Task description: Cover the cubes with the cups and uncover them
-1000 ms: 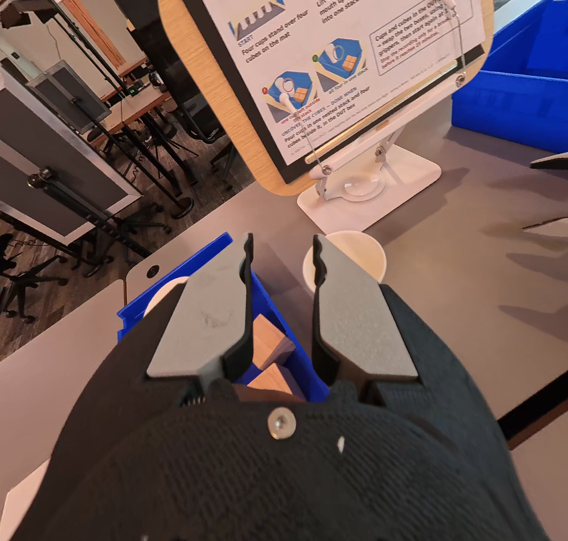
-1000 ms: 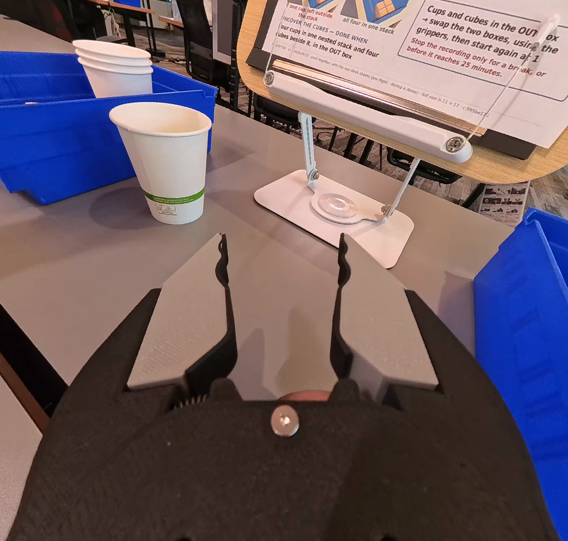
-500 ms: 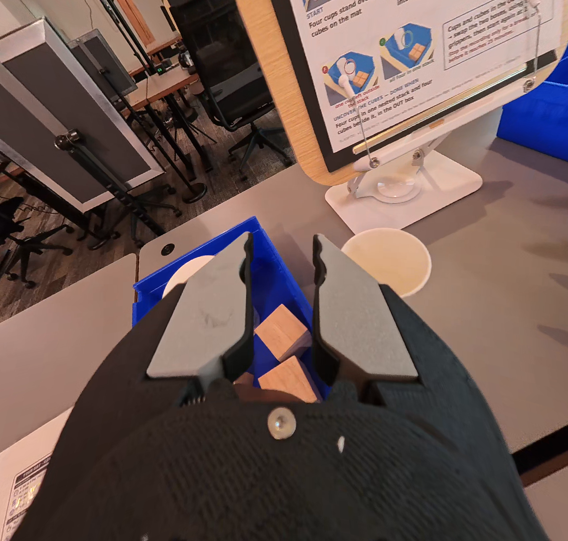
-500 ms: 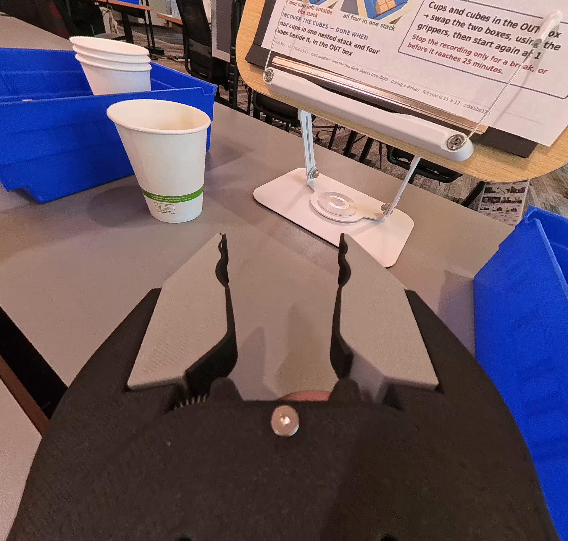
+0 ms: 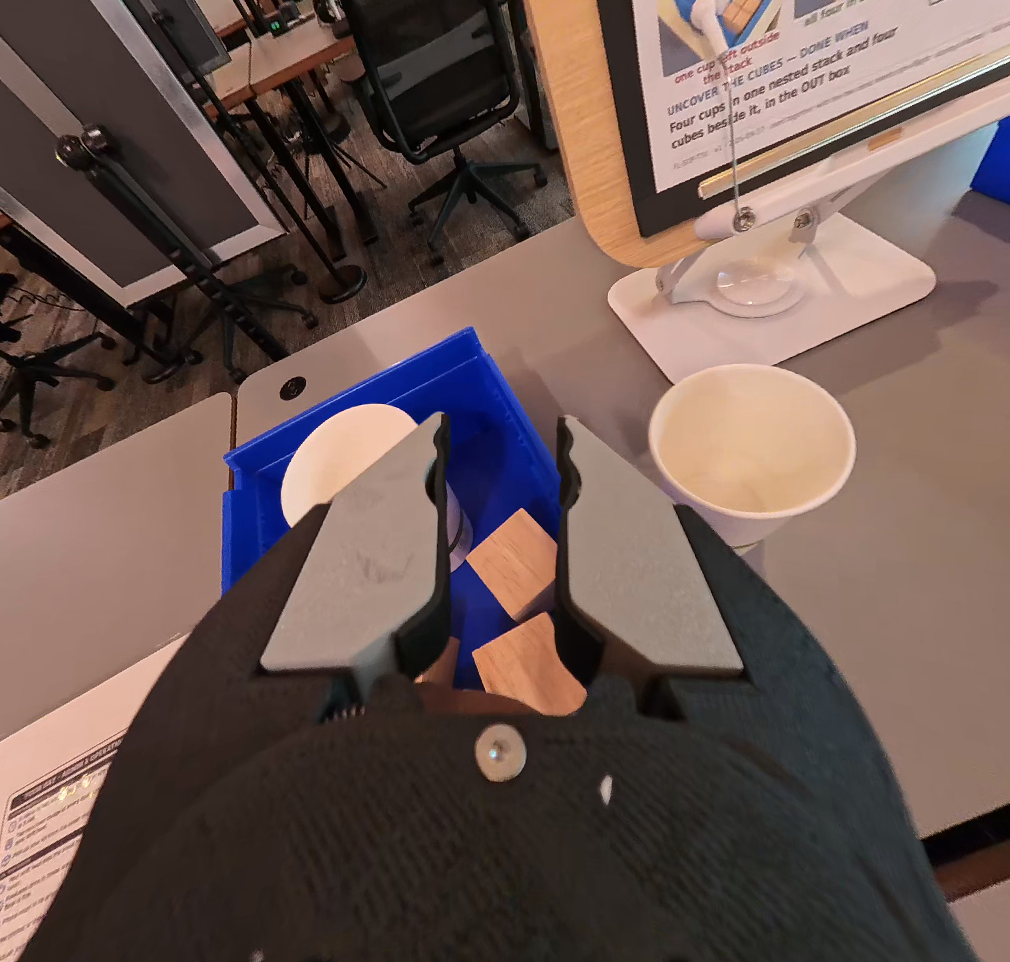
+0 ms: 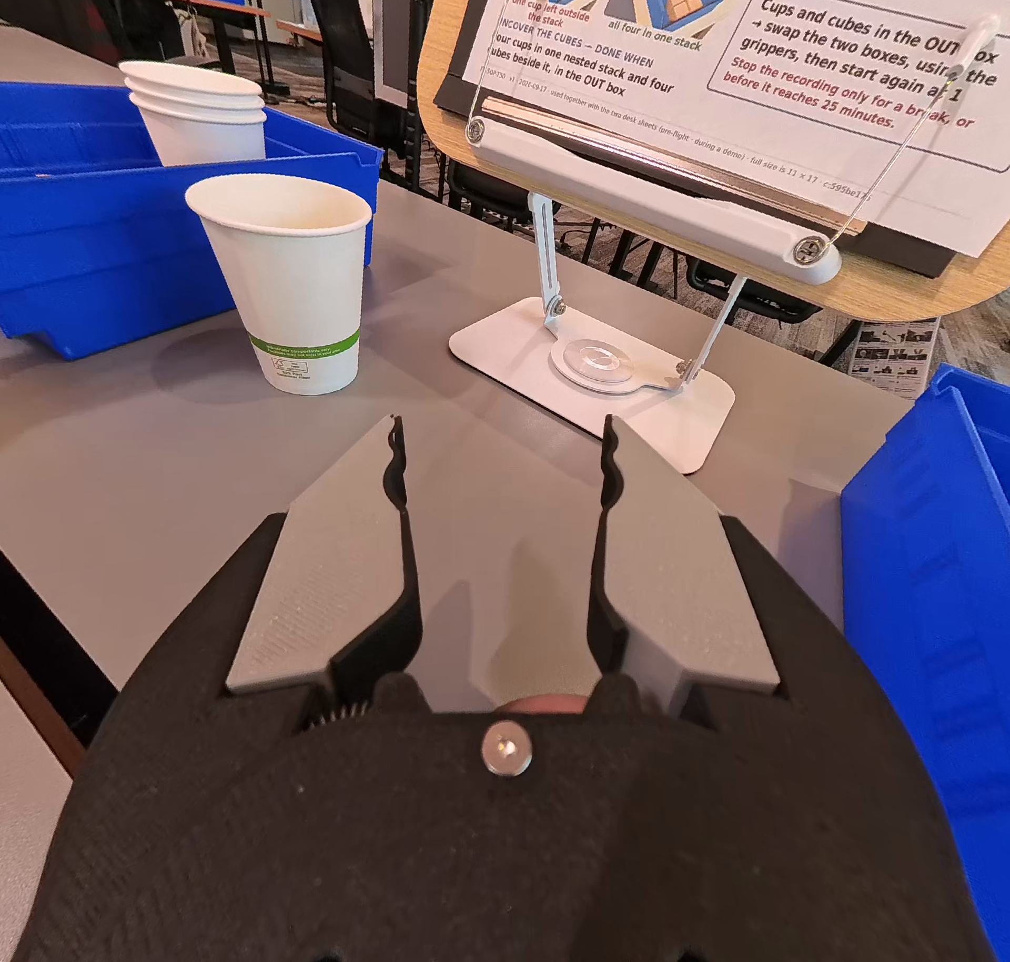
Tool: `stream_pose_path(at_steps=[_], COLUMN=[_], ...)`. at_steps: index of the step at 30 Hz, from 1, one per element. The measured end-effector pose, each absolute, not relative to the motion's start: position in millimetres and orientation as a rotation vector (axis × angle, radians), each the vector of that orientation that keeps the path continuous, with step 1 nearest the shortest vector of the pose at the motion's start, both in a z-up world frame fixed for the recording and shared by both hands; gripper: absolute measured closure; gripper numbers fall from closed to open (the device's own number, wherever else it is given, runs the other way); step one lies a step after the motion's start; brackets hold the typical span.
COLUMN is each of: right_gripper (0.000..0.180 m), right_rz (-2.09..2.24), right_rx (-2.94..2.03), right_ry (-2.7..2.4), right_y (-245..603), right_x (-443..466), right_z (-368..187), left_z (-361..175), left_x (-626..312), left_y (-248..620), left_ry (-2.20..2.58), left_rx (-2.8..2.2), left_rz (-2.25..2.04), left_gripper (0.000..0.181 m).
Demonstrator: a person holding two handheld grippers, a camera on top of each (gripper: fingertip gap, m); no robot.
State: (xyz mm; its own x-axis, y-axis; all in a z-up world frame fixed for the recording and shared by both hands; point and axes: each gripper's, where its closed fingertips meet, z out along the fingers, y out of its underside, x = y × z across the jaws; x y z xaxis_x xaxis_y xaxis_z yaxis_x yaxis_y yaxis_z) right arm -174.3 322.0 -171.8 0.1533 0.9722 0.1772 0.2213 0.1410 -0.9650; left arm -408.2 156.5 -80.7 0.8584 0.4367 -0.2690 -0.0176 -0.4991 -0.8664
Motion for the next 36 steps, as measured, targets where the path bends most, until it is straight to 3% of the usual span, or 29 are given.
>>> stream_pose_path(at_steps=[21,36], right_gripper=[0.109,0.11], right_rz=[0.862,0.861], right_rx=[-1.316,-1.314], right_ry=[-1.306,-1.325], right_y=[320.9,317.7], right_x=[-175.0,-177.1], right_z=[-173.1,-175.8], left_z=[-89.4,-130.7], left_x=[-453.2,-490.9], left_y=[131.8,137.0], left_ry=[-0.423,-0.434], left_rx=[-2.03,-2.172], left_rz=[0.635,0.661], left_gripper=[0.143,0.145])
